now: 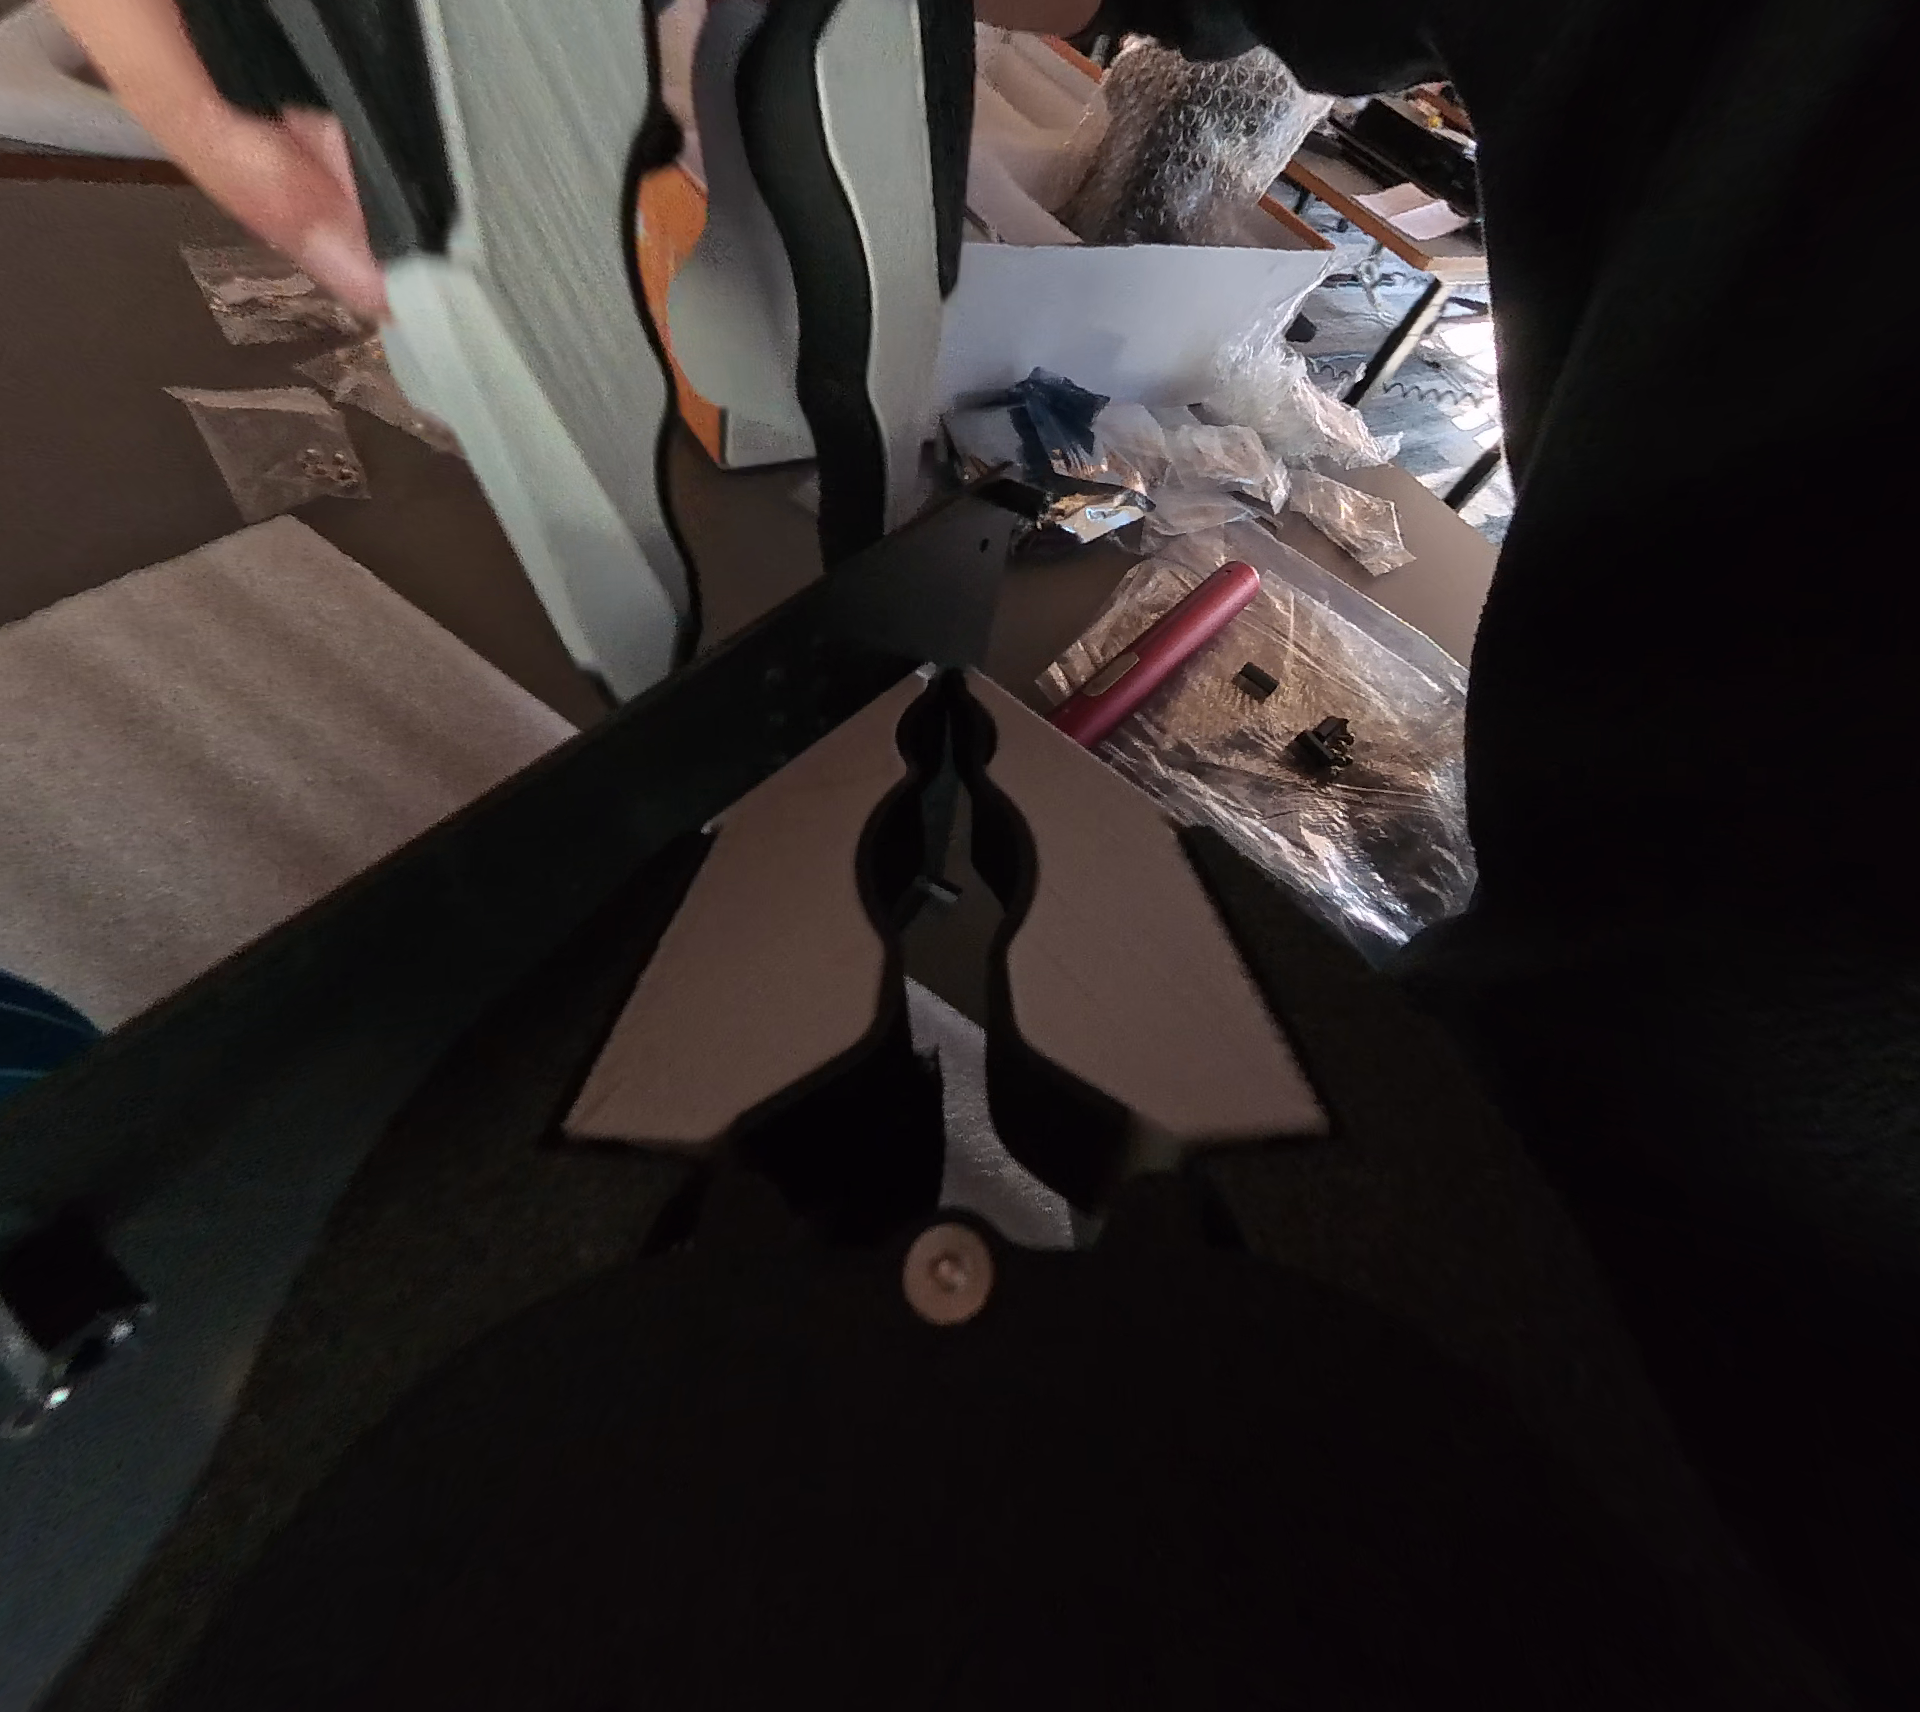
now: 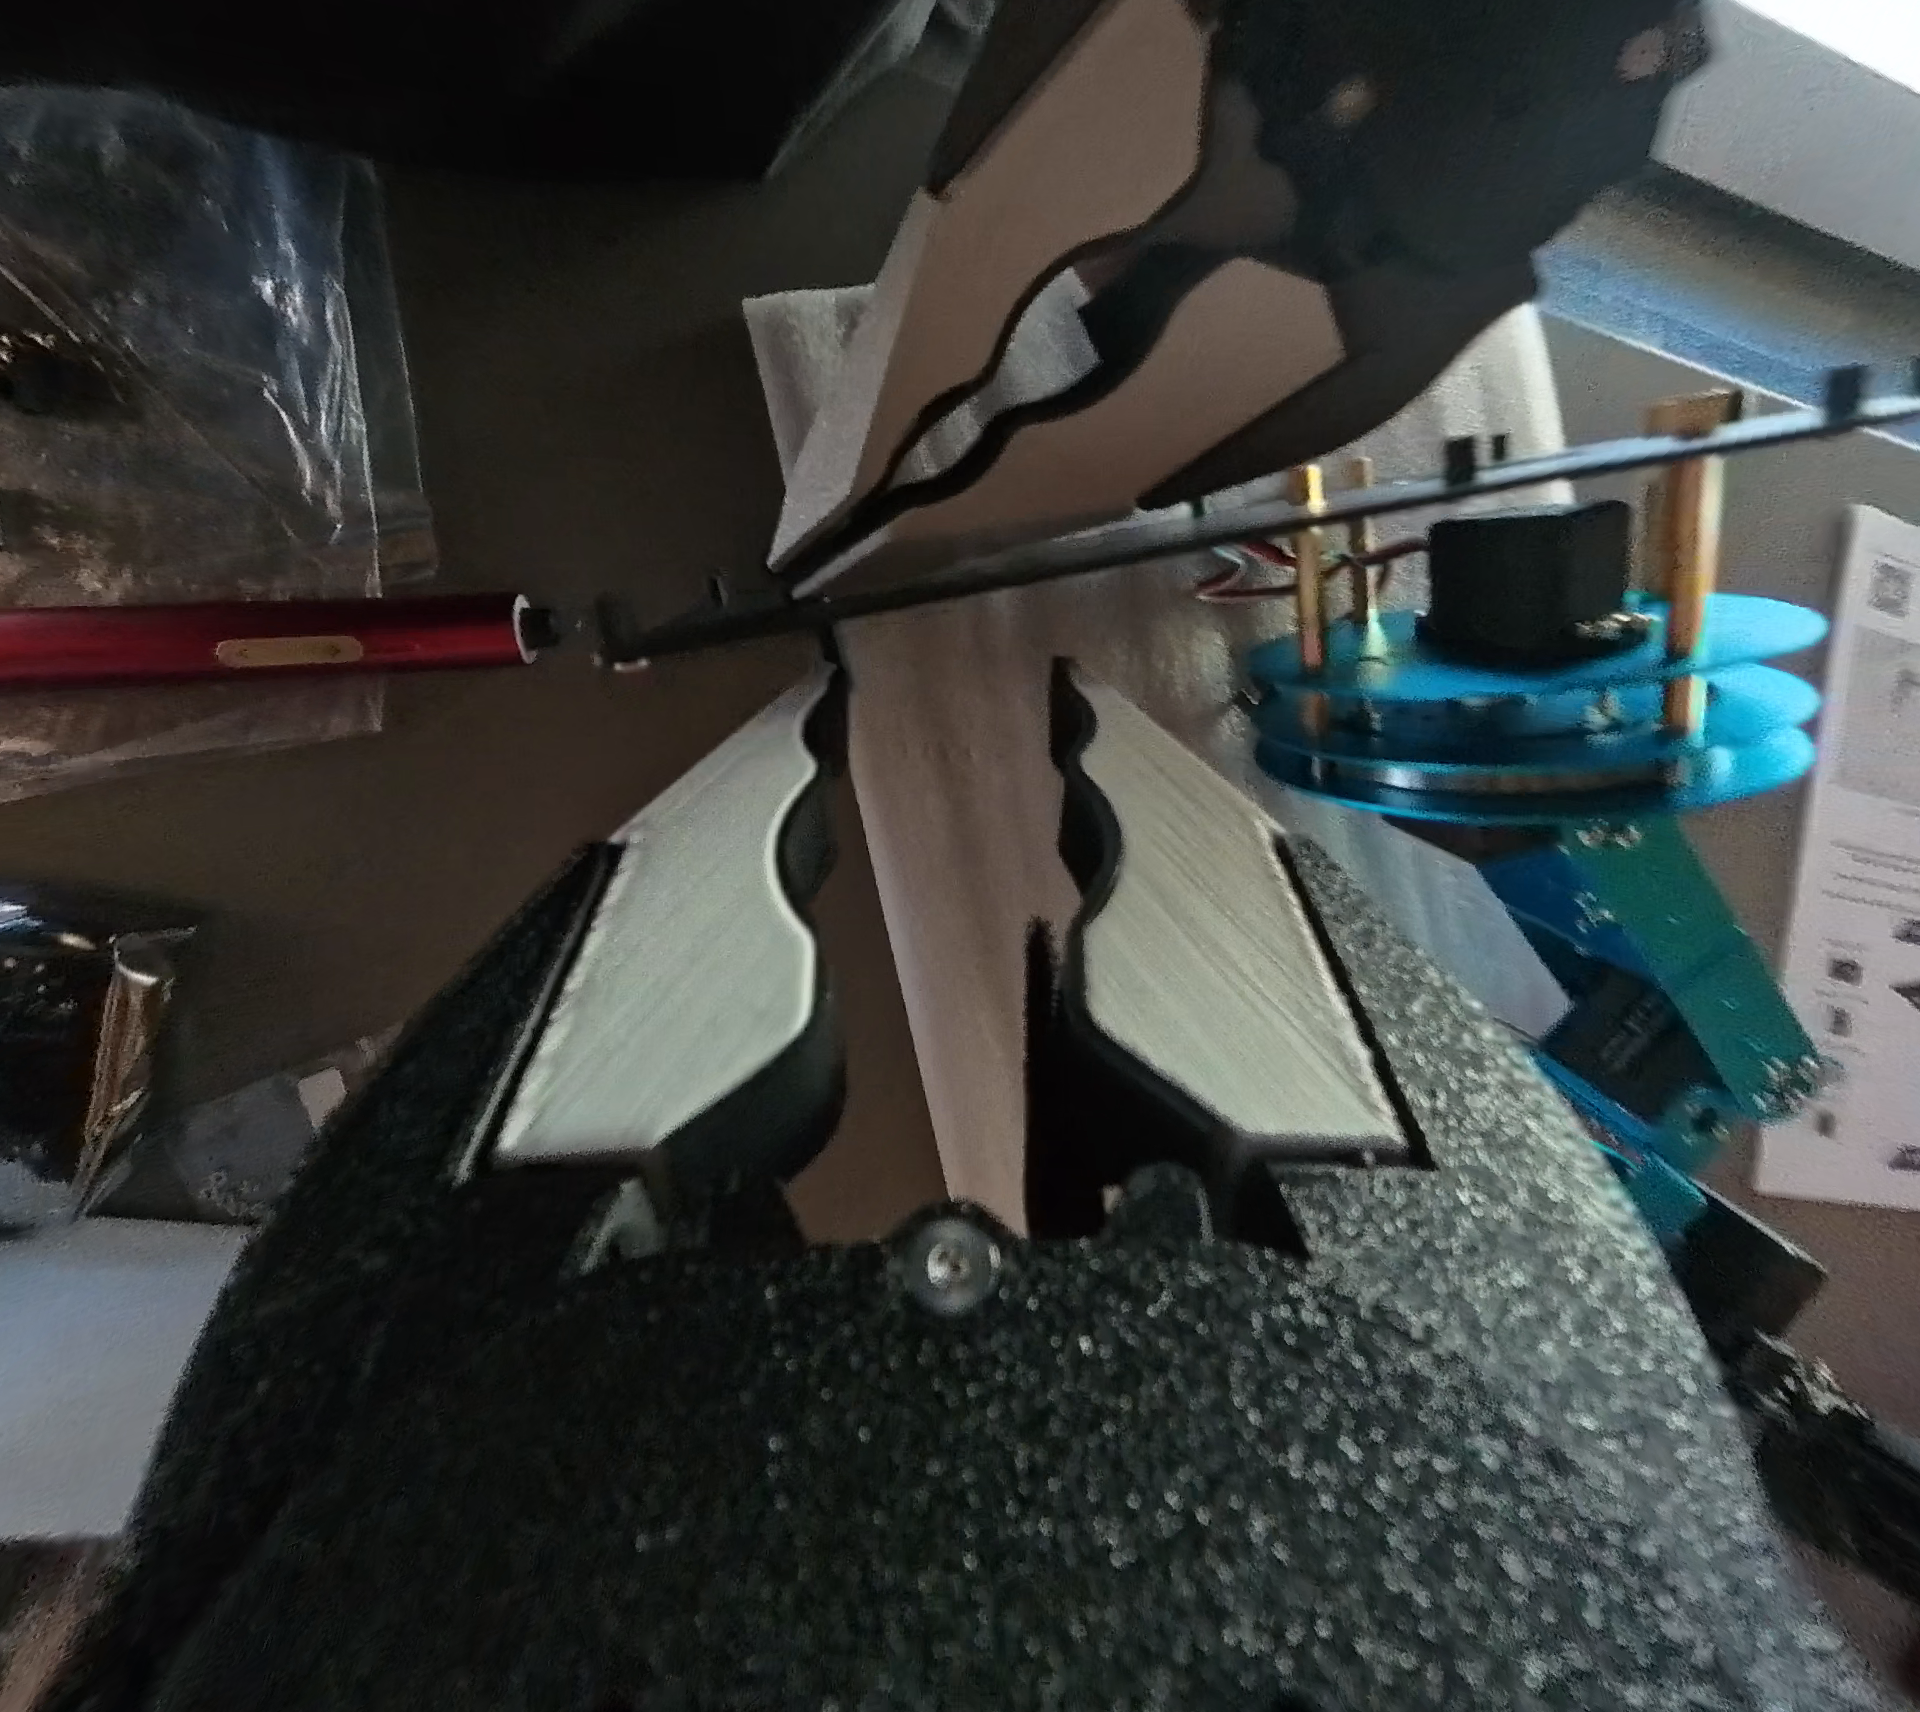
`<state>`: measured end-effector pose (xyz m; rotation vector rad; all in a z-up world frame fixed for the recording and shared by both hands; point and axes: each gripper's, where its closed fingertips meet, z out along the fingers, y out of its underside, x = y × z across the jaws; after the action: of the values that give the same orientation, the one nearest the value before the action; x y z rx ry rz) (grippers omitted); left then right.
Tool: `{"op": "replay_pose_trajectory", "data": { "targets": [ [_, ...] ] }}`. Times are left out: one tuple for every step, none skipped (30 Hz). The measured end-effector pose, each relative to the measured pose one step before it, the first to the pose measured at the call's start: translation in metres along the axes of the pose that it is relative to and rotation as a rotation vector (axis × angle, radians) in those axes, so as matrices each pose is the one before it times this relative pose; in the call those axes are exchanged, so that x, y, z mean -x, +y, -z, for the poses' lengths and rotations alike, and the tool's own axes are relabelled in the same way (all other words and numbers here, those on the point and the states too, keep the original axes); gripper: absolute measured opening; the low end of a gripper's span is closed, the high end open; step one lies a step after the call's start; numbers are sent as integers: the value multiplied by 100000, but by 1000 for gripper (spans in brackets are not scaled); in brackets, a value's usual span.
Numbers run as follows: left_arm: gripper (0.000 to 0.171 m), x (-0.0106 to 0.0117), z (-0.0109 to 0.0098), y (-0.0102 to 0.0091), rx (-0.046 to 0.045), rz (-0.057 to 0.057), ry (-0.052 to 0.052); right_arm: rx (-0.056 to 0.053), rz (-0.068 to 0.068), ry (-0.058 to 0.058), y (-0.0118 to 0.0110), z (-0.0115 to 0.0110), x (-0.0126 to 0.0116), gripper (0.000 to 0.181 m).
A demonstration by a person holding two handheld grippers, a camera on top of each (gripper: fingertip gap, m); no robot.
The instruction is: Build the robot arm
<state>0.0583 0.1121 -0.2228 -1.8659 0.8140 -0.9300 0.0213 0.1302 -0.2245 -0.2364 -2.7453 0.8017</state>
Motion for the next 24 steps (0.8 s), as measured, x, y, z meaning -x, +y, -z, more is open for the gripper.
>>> {"op": "replay_pose_trajectory", "data": {
  "targets": [
    [0,2,6,5,-99,-87,-35,-492,459,1410,2,678,-198,35],
    [0,6,-10,-15,-81,21,2,534,1509,679,141,380,-35,34],
    [0,-2,-1,1,-68,-150,-120,1894,1832,-293,238,-59,147,34],
    [0,7,6,0,-90,-100,-178,1928,1593,-1364,91,-476,281,35],
    [0,4,-7,-2,-180,149,-88,521,1076,-1805,-206,-696,307,38],
    [0,-6,-13,-5,-301,344,119,-938,412,-2243,-377,-668,308,39],
    [0,4,-9,-3,-314,381,237,-477,108,-2196,-157,-552,249,41],
    [0,5,5,-13,-130,177,118,-127,-374,-1220,28,-332,71,40],
    [0,3,4,-1,89,-138,-181,-646,-947,-980,77,-67,19,36],
    [0,3,28,-12,110,3,-486,-1349,-1562,-1552,-2,180,93,32],
    [0,27,71,-38,-102,491,-1027,-1729,-1979,-614,-53,293,-28,28],
    [0,64,212,-106,-701,579,-1925,-1435,-1443,-490,-4,325,37,23],
    [0,10,364,-217,-1672,478,-2009,-1094,-1209,119,53,314,13,26],
    [0,-160,459,-264,-2261,937,-868,-989,-1588,310,107,329,5,26],
    [0,-194,380,-75,-1687,1875,-214,-975,-2486,-452,189,362,103,24],
    [0,-69,184,225,-474,2733,-248,-1678,-4092,-1345,216,407,193,23],
    [0,6,-43,434,181,2986,-138,-2851,-6036,212,184,437,-159,23],
    [0,49,-211,365,-105,2405,-299,-4574,-7512,-1,-54,534,-191,23],
    [0,110,-296,164,-623,1348,-962,-7172,-9085,-2269,-450,617,104,24],
    [0,64,-313,-37,-921,327,-850,-8078,-10505,-2452,-578,635,17,22],
    [0,58,-259,-163,-1148,-245,-836,-6105,-12205,1149,-327,567,-669,20],
    [0,160,-205,-185,-1124,-376,-1167,-5702,-13305,1772,-333,513,-834,18],
    [0,87,-174,-62,-440,-132,70,-5491,-12241,-1075,-438,512,-221,22],
    [0,-127,-187,77,334,339,2033,-5382,-10327,3037,-507,606,-457,23]
  ]
}}
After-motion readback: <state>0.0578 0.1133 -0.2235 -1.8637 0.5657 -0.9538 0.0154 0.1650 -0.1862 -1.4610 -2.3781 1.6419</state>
